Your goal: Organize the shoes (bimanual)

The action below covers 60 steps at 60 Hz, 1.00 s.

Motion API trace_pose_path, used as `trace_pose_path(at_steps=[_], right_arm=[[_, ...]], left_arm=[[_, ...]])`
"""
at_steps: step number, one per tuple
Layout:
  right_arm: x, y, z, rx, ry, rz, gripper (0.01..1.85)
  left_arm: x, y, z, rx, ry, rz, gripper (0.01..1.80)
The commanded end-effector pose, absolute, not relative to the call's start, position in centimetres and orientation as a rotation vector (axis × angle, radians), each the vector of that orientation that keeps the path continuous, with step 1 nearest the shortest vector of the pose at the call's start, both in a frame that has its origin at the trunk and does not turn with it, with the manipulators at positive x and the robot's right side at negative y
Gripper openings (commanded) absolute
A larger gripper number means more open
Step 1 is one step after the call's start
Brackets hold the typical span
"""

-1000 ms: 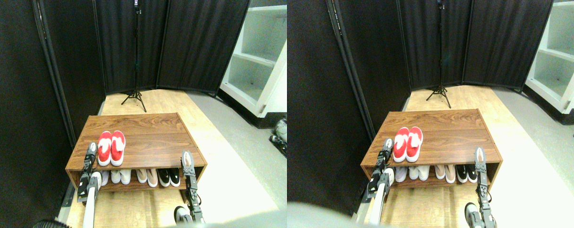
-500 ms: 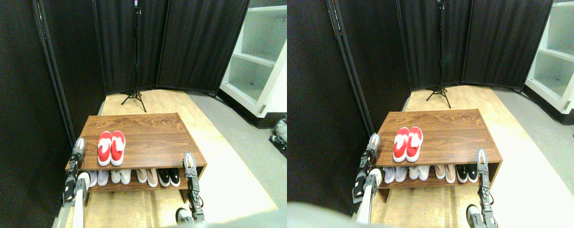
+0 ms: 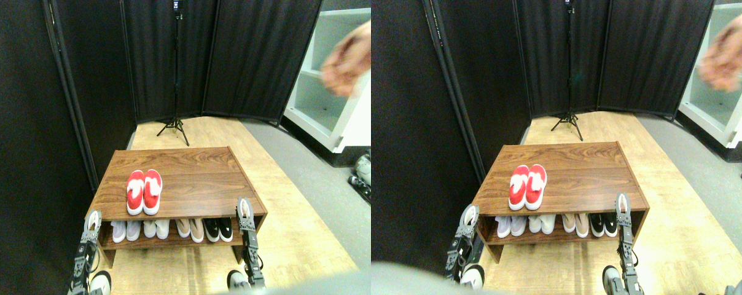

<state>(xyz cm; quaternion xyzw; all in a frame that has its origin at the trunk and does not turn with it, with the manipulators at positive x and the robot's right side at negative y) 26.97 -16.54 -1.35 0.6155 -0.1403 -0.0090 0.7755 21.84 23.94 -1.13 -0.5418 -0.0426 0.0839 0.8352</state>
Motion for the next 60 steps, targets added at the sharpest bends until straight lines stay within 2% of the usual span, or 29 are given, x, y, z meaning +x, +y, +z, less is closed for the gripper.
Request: trace_pose_path(at_steps=[1, 29, 45, 60], right_arm=[[27.1, -16.1, -0.4, 1.339, -0.335, 0.026, 0.01], [26.9, -15.9, -0.3, 1.326, -0.333, 0.025, 0.01], [26.6, -15.8, -0.2, 1.333, -0.335, 0.033, 0.01], [26.4, -15.7, -0.1, 1.321, -0.338, 0.047, 0.01]], left_arm=[[21.2, 23.5, 0.0, -1.123, -0.147, 0.163, 0.01], [21.7, 22.1, -1.0, -1.127, -0.108, 0.134, 0.01], [20.7, 21.9, 0.0, -1.164, -0.107, 0.131, 0.01], [20.1, 21.9, 0.0, -1.164, -0.137, 0.151, 0.01]])
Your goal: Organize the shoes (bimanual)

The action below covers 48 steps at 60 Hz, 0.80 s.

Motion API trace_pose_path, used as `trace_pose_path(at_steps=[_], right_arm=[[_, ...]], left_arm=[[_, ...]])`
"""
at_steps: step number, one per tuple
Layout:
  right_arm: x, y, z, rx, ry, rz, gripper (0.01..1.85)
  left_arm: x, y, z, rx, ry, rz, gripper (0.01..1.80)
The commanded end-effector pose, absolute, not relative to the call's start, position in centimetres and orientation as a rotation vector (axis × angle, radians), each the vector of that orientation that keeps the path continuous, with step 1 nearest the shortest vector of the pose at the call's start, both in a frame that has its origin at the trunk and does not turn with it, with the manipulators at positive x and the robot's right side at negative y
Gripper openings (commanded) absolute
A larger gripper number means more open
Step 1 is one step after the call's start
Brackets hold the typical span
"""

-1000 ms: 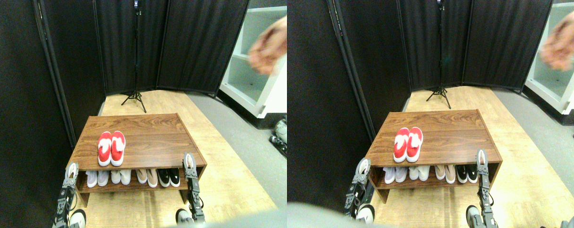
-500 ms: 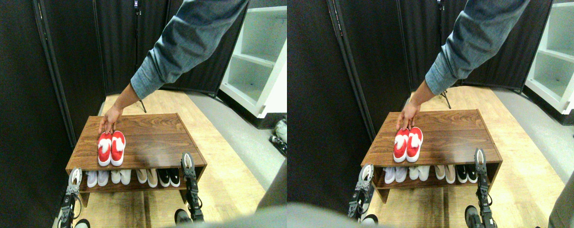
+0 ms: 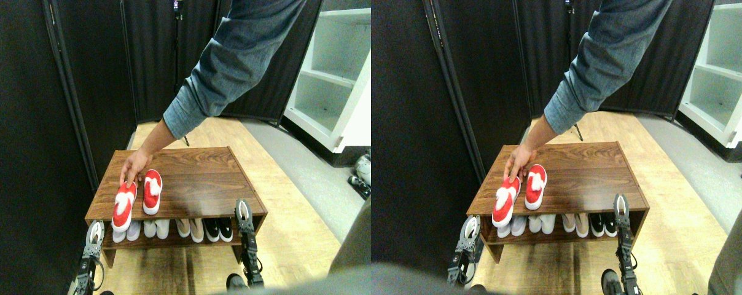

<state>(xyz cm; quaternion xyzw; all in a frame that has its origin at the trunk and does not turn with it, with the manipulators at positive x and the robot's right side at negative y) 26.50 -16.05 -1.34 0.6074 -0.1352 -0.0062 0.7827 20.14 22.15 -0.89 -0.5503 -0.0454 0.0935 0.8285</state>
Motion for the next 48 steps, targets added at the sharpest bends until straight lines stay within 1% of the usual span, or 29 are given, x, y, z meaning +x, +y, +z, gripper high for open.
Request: trace_pose_path(at_steps=[1, 6, 9, 12, 14, 15, 17, 18, 19, 22, 23, 25, 27, 30, 32, 33, 34, 38, 42, 48], right_arm=[[26.4, -15.7, -0.1, 1.323, -0.337, 0.047, 0.01], [26.3, -15.7, -0.2, 1.320, -0.339, 0.038, 0.02], [26.2, -15.7, -0.1, 1.329, -0.340, 0.043, 0.01], [26.2, -15.8, -0.1, 1.331, -0.340, 0.044, 0.01], [26.2, -15.8, -0.2, 1.319, -0.341, 0.044, 0.01], [26.2, -15.8, -0.2, 1.316, -0.341, 0.042, 0.02], [26.2, -15.8, -0.2, 1.314, -0.339, 0.039, 0.02], [26.2, -15.8, -0.2, 1.314, -0.339, 0.039, 0.02], [26.2, -15.8, -0.2, 1.316, -0.339, 0.038, 0.02], [26.2, -15.8, -0.1, 1.318, -0.340, 0.031, 0.02], [26.1, -15.7, -0.1, 1.317, -0.341, 0.032, 0.01], [26.2, -15.7, -0.1, 1.314, -0.339, 0.033, 0.01], [26.2, -15.7, -0.1, 1.318, -0.338, 0.035, 0.01], [26.2, -15.6, 0.0, 1.328, -0.334, 0.038, 0.01], [26.2, -15.6, -0.1, 1.320, -0.335, 0.034, 0.01], [26.2, -15.6, -0.1, 1.320, -0.335, 0.034, 0.01], [26.3, -15.6, -0.1, 1.312, -0.333, 0.033, 0.01], [26.2, -15.6, -0.1, 1.321, -0.329, 0.029, 0.01], [26.2, -15.6, -0.1, 1.321, -0.326, 0.036, 0.01], [26.2, -15.6, -0.1, 1.323, -0.330, 0.037, 0.01]], left_arm=[[20.1, 21.9, 0.0, -1.163, -0.142, 0.151, 0.01], [19.6, 21.7, 0.1, -1.199, -0.180, 0.181, 0.01], [19.3, 21.5, 0.2, -1.213, -0.183, 0.182, 0.01], [19.1, 21.4, 0.2, -1.224, -0.179, 0.181, 0.01], [18.9, 21.4, 0.2, -1.262, -0.147, 0.164, 0.01], [18.8, 21.3, 0.2, -1.274, -0.141, 0.169, 0.08], [18.5, 21.1, 0.2, -1.281, -0.141, 0.184, 0.31], [18.5, 21.1, 0.2, -1.281, -0.141, 0.184, 0.31], [18.4, 21.0, 0.2, -1.282, -0.138, 0.185, 0.36], [18.1, 20.6, 0.2, -1.295, -0.103, 0.194, 0.67], [18.0, 20.6, 0.2, -1.298, -0.097, 0.193, 0.73], [17.9, 20.3, 0.1, -1.279, -0.089, 0.187, 0.95], [17.9, 20.2, 0.1, -1.273, -0.086, 0.185, 0.98], [17.8, 19.8, 0.0, -1.265, -0.065, 0.178, 1.16], [18.0, 19.7, -0.1, -1.266, -0.053, 0.174, 1.24], [18.0, 19.7, -0.1, -1.266, -0.053, 0.174, 1.24], [18.1, 19.6, -0.3, -1.275, -0.042, 0.170, 1.30], [18.4, 19.5, -0.5, -1.288, -0.032, 0.172, 1.36], [18.7, 19.2, -0.8, -1.299, -0.019, 0.186, 1.47], [19.2, 19.0, -1.3, -1.308, -0.016, 0.184, 1.48]])
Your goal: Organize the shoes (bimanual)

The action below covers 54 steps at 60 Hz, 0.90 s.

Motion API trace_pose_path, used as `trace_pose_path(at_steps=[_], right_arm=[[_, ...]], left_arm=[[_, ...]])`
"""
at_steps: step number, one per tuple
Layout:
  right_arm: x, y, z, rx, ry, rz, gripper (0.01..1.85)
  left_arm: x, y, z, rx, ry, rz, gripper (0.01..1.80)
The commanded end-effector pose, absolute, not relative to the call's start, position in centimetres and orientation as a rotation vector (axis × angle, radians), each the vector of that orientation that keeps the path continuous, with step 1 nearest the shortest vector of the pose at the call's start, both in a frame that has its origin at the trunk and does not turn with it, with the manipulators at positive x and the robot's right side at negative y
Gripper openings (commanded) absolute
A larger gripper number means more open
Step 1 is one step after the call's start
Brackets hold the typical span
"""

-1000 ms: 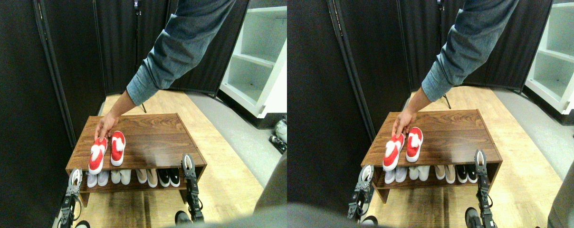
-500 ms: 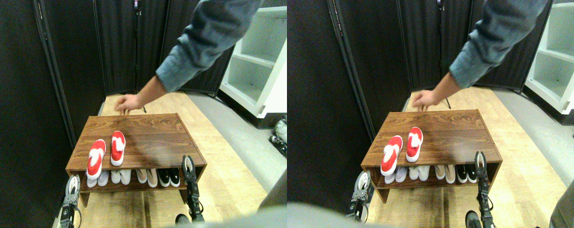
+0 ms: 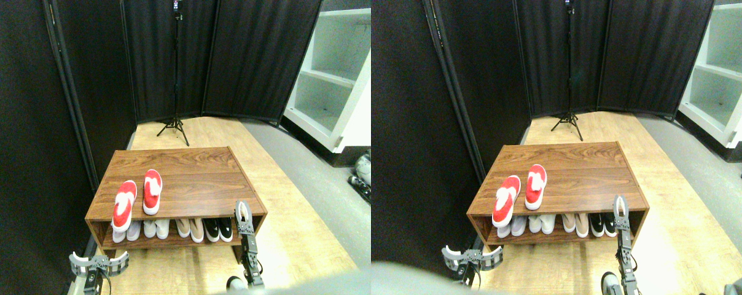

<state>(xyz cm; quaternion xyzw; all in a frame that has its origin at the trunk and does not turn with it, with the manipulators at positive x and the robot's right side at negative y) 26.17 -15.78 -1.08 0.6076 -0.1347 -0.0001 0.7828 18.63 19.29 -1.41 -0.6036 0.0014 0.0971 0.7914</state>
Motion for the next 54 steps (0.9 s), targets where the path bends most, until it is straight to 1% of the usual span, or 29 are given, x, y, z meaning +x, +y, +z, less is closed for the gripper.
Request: trace_pose_path(at_steps=[1, 3, 4, 6, 13, 24, 29, 32, 39, 42, 48, 52, 54], right_arm=[[26.2, -15.6, -0.1, 1.325, -0.331, 0.035, 0.01], [26.2, -15.6, -0.1, 1.327, -0.330, 0.034, 0.01], [26.2, -15.6, -0.1, 1.342, -0.327, 0.030, 0.01], [26.2, -15.6, -0.1, 1.341, -0.329, 0.027, 0.01], [26.2, -15.6, -0.1, 1.311, -0.331, 0.024, 0.01], [26.2, -15.6, 0.0, 1.301, -0.338, 0.023, 0.02], [26.2, -15.7, 0.0, 1.301, -0.339, 0.027, 0.03], [26.0, -15.8, 0.1, 1.296, -0.339, 0.024, 0.02], [25.9, -15.9, 0.1, 1.295, -0.338, 0.016, 0.02], [25.9, -16.0, 0.1, 1.304, -0.336, 0.022, 0.01], [25.8, -16.2, 0.2, 1.298, -0.344, 0.035, 0.02], [25.7, -16.2, 0.2, 1.297, -0.344, 0.034, 0.01], [25.7, -16.3, 0.2, 1.318, -0.338, 0.033, 0.01]], left_arm=[[19.4, 19.0, -1.5, -1.312, -0.013, 0.183, 1.48], [19.5, 19.0, -1.5, -1.313, -0.012, 0.182, 1.47], [19.9, 18.8, -1.7, -1.317, -0.003, 0.178, 1.42], [20.1, 18.8, -1.8, -1.318, 0.002, 0.176, 1.40], [21.2, 18.5, -2.2, -1.338, 0.001, 0.187, 1.43], [23.0, 17.6, -2.9, -1.391, 0.031, 0.200, 1.48], [23.8, 17.3, -3.3, -1.409, 0.044, 0.206, 1.53], [24.5, 17.2, -3.7, -1.433, 0.048, 0.207, 1.59], [25.5, 17.2, -4.3, -1.447, 0.056, 0.211, 1.55], [26.0, 17.3, -4.6, -1.455, 0.064, 0.208, 1.48], [26.9, 17.3, -5.3, -1.473, 0.061, 0.213, 1.43], [27.3, 17.4, -5.5, -1.462, 0.057, 0.226, 1.43], [27.7, 17.6, -5.9, -1.460, 0.056, 0.226, 1.43]])
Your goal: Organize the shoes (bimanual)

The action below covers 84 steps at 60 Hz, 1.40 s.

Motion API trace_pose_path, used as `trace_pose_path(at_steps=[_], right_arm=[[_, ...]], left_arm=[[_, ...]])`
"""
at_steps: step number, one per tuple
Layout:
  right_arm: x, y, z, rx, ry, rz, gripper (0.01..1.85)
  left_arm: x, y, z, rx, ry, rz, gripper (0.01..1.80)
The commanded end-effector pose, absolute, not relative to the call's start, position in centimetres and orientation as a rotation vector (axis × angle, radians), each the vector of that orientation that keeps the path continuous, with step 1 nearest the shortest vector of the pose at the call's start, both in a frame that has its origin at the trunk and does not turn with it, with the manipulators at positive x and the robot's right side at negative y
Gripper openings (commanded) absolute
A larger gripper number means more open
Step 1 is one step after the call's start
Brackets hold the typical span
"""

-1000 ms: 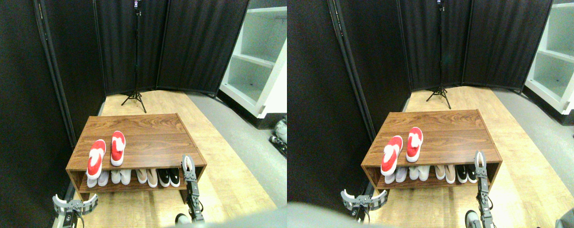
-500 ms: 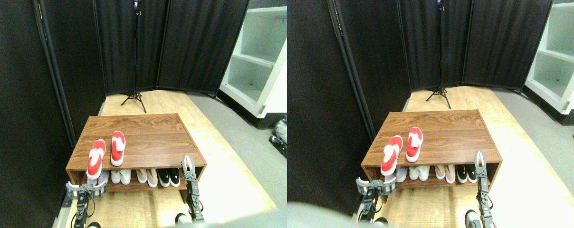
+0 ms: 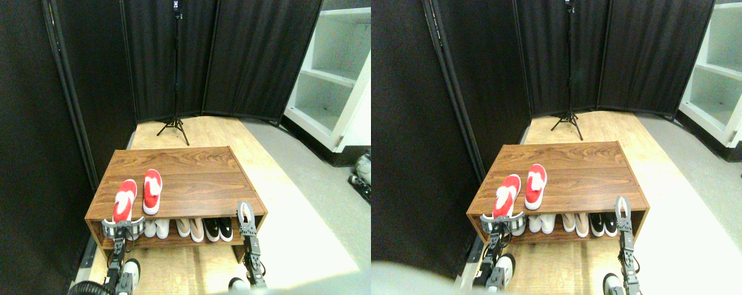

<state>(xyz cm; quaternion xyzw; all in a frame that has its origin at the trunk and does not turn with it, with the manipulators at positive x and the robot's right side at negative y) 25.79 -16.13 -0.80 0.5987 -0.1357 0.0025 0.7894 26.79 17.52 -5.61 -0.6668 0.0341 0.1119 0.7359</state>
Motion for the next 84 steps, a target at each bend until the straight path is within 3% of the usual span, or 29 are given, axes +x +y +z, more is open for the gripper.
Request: trace_pose_path(at_steps=[1, 15, 30, 41, 45, 52, 65, 71, 73, 84], right_arm=[[25.7, -16.3, 0.2, 1.313, -0.339, 0.032, 0.01], [25.6, -16.5, 0.2, 1.297, -0.344, 0.028, 0.01], [25.7, -16.7, 0.0, 1.289, -0.350, 0.040, 0.01], [25.7, -16.7, -0.2, 1.302, -0.353, 0.047, 0.01], [25.8, -16.7, -0.2, 1.297, -0.354, 0.043, 0.01], [25.9, -16.7, -0.3, 1.301, -0.352, 0.048, 0.01], [26.0, -16.5, -0.2, 1.306, -0.353, 0.032, 0.01], [26.2, -16.4, -0.2, 1.327, -0.345, 0.036, 0.01], [26.2, -16.4, -0.2, 1.326, -0.345, 0.035, 0.01], [26.1, -16.4, -0.1, 1.314, -0.352, 0.034, 0.01]], left_arm=[[27.9, 17.6, -6.0, -1.464, 0.053, 0.230, 1.41], [29.5, 18.6, -6.9, -1.406, 0.072, 0.240, 1.48], [29.6, 18.5, -7.0, -1.410, 0.088, 0.240, 1.42], [27.9, 18.2, -5.9, -1.436, 0.077, 0.230, 1.37], [26.4, 18.4, -4.9, -1.427, 0.078, 0.211, 1.53], [24.2, 19.5, -3.5, -1.402, 0.080, 0.190, 1.44], [22.9, 23.3, -2.0, -1.311, -0.010, 0.194, 1.09], [23.0, 25.6, -1.6, -1.246, -0.076, 0.219, 0.67], [23.1, 25.8, -1.6, -1.240, -0.086, 0.226, 0.64], [25.3, 28.4, -0.9, -1.069, -0.237, 0.292, 0.01]])
